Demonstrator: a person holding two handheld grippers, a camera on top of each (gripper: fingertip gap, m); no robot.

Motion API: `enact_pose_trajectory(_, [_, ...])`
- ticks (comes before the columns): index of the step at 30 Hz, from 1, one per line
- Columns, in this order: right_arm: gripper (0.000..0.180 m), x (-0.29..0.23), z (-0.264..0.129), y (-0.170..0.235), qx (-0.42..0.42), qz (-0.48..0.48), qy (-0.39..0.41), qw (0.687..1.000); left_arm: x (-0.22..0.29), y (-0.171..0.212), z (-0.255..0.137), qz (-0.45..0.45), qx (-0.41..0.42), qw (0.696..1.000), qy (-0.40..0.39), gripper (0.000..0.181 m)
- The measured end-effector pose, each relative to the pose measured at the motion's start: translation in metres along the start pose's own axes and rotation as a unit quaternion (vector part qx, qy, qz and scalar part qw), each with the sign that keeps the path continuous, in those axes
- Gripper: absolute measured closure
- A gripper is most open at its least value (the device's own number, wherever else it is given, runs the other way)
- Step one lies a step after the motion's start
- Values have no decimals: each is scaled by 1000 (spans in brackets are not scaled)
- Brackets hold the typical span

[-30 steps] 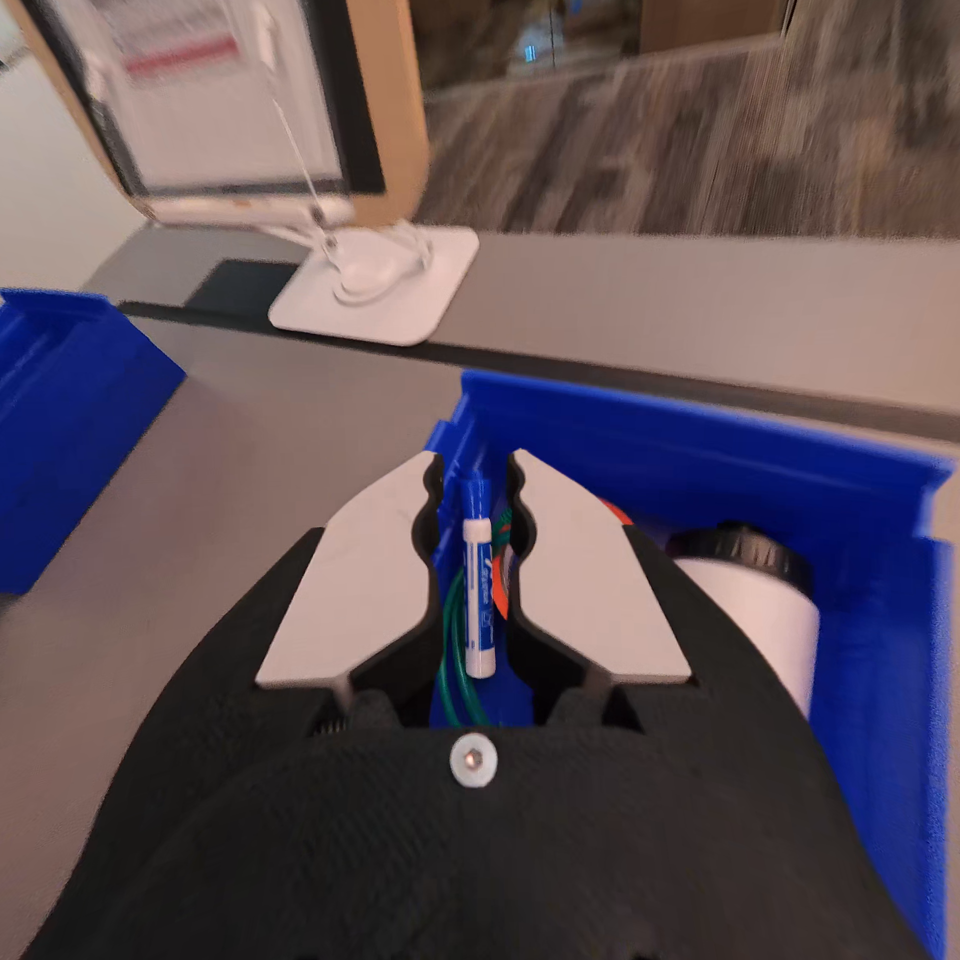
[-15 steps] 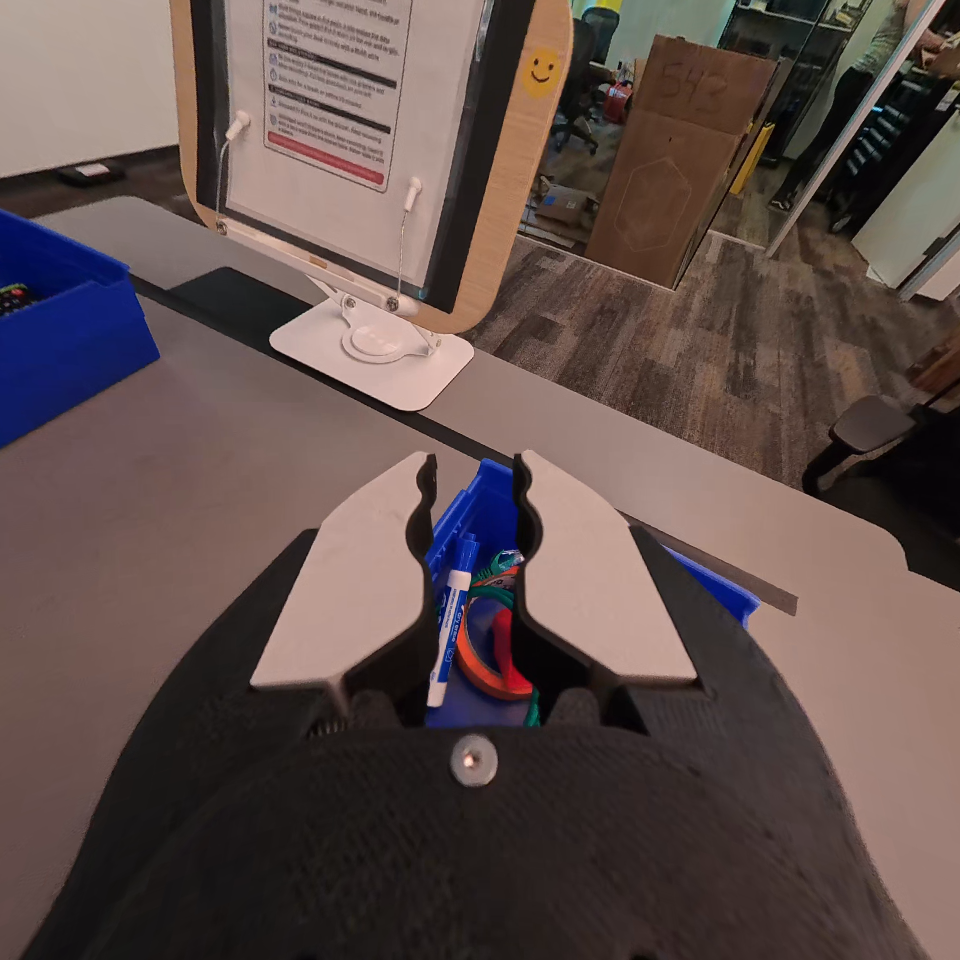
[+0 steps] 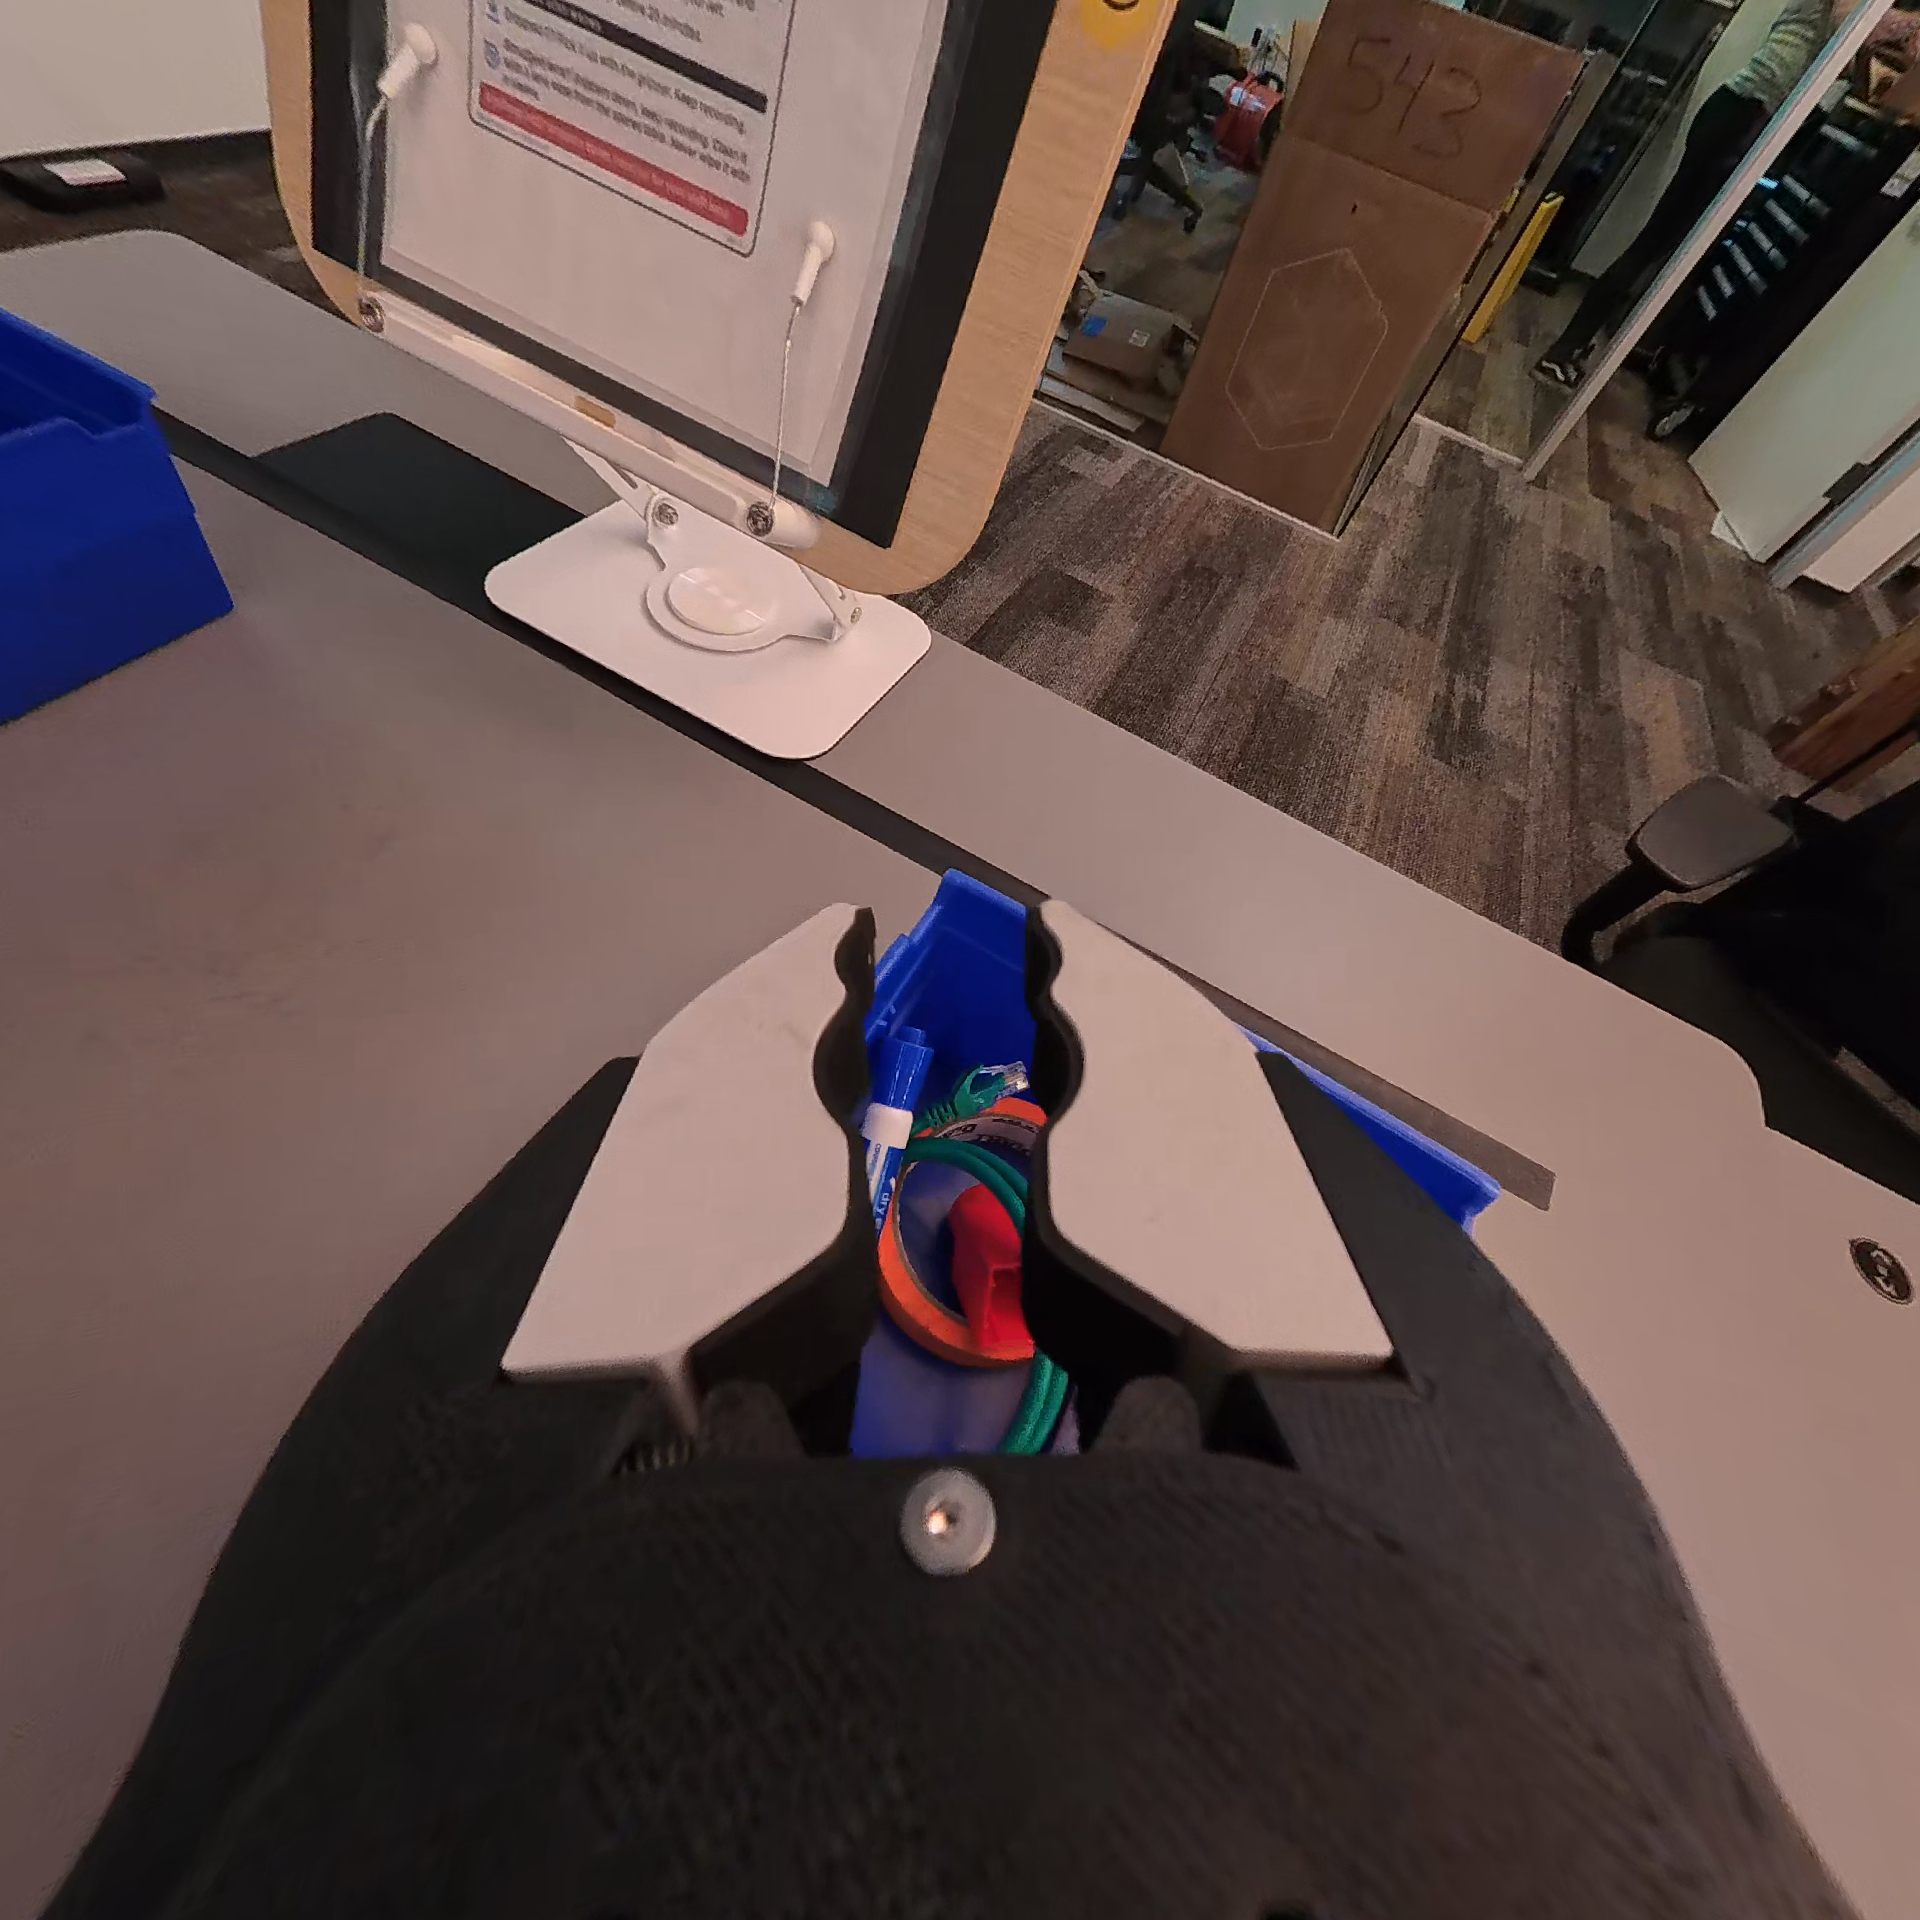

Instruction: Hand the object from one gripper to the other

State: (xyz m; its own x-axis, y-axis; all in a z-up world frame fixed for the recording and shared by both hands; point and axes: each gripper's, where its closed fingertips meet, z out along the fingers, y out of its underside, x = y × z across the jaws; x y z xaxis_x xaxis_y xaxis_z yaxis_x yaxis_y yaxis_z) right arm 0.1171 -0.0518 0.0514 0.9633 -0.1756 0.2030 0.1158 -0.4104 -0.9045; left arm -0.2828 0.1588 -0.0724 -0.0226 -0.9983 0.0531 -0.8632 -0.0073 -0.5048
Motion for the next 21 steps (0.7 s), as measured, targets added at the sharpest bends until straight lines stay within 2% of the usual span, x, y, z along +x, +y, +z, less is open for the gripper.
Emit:
enact_pose_trajectory(7, [152, -13, -3, -15, 32, -14, -14, 999, 21, -60, -87, 47, 197, 977, -63, 159])
enact_pose_trajectory(9, [152, -30, -5, -27, 59, -18, -42, 997, 44, -79, -109, 83, 252, 963, -58, 159])
enact_pose_trajectory(11, [152, -62, -8, -43, 100, -17, -106, 989, 72, -99, -128, 122, 304, 944, -46, 159])
enact_pose_trajectory(13, [151, -109, -17, -63, 151, -9, -207, 967, 105, -114, -139, 158, 337, 928, -19, 159])
enact_pose_trajectory(17, [140, -213, -61, -95, 240, 17, -435, 867, 151, -142, -150, 193, 385, 902, -1, 159])
enact_pose_trajectory(19, [135, -251, -76, -97, 259, 4, -488, 834, 166, -156, -155, 175, 412, 894, 14, 159])
enact_pose_trajectory(20, [133, -265, -78, -96, 264, -8, -495, 828, 170, -162, -158, 155, 428, 890, 23, 160])
enact_pose_trajectory(21, [133, -275, -73, -95, 264, -19, -476, 839, 172, -168, -161, 133, 442, 887, 29, 160])
